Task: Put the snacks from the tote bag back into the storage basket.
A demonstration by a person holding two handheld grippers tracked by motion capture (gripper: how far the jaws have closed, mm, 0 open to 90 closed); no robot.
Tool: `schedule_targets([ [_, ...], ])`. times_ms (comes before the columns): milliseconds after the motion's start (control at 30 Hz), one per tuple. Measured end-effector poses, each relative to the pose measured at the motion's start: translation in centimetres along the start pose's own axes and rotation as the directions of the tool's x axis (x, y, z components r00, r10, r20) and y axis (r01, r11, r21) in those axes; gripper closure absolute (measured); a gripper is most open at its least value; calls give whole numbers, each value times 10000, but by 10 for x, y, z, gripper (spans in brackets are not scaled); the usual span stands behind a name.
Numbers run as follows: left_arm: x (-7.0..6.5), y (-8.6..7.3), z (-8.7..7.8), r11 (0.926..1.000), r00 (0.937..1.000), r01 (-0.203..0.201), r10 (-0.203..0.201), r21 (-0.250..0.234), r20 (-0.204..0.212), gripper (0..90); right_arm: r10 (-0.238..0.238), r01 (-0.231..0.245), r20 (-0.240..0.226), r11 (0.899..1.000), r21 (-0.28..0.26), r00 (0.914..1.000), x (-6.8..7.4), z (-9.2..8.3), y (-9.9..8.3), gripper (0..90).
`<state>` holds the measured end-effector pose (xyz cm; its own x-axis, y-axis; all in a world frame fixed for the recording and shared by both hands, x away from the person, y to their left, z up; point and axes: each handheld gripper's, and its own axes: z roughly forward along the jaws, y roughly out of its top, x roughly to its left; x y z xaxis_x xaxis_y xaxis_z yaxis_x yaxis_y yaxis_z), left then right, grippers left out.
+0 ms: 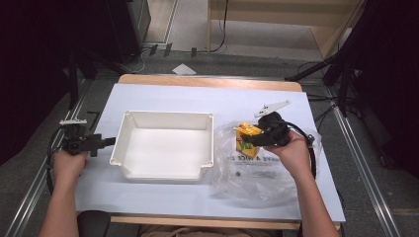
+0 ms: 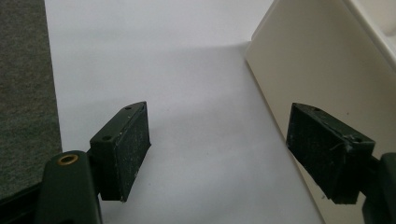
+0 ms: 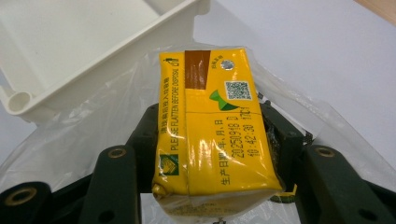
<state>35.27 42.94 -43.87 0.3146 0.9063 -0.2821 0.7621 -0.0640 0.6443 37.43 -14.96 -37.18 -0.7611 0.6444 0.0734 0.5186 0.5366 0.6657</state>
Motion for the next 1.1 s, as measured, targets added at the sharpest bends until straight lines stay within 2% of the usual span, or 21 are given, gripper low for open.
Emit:
schedule_targets([
  [600, 0, 0, 0, 10000, 10000, 9, -9, -25, -14, 228, -497, 492, -515, 9987, -111, 9974, 10, -8, 7, 515],
  [1100, 0, 0, 0, 10000, 10000, 0, 0, -14, -28, 228, -1028, 1008, -878, 9945, -274, 9908, 27, -13, 19, 514],
])
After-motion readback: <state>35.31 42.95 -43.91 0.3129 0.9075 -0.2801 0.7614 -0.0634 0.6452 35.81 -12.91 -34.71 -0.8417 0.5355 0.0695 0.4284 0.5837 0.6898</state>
